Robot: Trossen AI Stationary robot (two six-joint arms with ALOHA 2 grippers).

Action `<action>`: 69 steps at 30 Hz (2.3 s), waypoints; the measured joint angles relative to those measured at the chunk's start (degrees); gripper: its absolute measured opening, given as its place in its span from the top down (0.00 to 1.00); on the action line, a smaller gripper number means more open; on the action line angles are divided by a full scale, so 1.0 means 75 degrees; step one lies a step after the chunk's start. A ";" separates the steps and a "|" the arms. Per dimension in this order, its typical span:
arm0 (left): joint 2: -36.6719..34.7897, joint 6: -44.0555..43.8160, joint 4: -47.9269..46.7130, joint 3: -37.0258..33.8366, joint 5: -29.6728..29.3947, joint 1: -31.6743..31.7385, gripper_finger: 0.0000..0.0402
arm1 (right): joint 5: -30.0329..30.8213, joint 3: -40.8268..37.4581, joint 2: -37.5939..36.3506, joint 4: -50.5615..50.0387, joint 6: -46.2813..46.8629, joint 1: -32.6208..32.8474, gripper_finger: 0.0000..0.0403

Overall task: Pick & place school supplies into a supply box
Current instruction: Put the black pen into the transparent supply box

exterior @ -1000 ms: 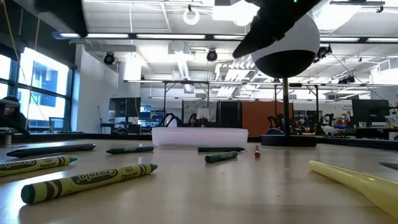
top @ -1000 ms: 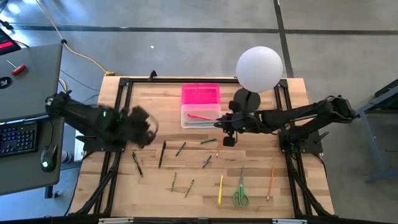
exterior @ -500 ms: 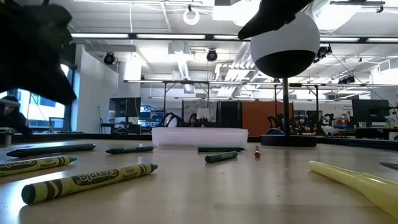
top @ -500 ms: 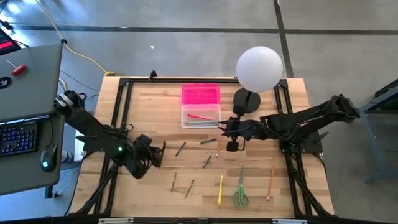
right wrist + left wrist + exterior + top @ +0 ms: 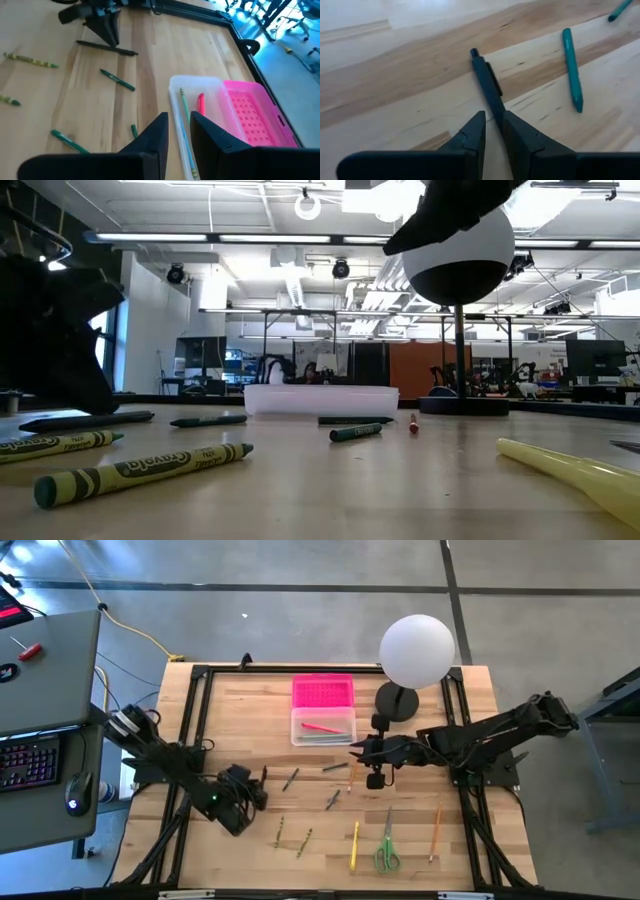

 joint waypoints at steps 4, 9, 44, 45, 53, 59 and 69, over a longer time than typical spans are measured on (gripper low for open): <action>0.0127 0.0009 0.0264 0.0004 -0.0208 0.0000 0.76 | 0.0073 -0.0008 -0.0003 0.0139 -0.0043 -0.0006 0.85; 0.0143 0.0020 -0.0150 0.0236 -0.0455 0.0000 0.76 | -0.0006 -0.0005 -0.0003 0.0310 -0.0102 -0.0006 0.85; 0.0055 0.0850 -0.0024 0.0415 0.0691 0.1859 0.76 | -0.0026 -0.0005 -0.0003 0.0405 -0.0177 -0.0006 0.85; 0.0056 0.0854 -0.0093 0.0411 0.0495 0.1861 0.76 | -0.0026 -0.0005 -0.0003 0.0407 -0.0177 -0.0006 0.85; 0.0056 0.1259 -0.0136 0.0403 0.0015 0.2498 0.76 | -0.0029 -0.0005 -0.0003 0.0405 -0.0177 -0.0006 0.85; 0.0044 0.1391 0.0253 0.0519 0.1094 0.3028 0.76 | -0.0029 -0.0005 -0.0003 0.0405 -0.0179 -0.0006 0.85; 0.0047 0.1535 -0.1405 0.1811 0.1553 0.3254 0.76 | -0.0029 -0.0005 -0.0003 0.0399 -0.0295 -0.0006 0.85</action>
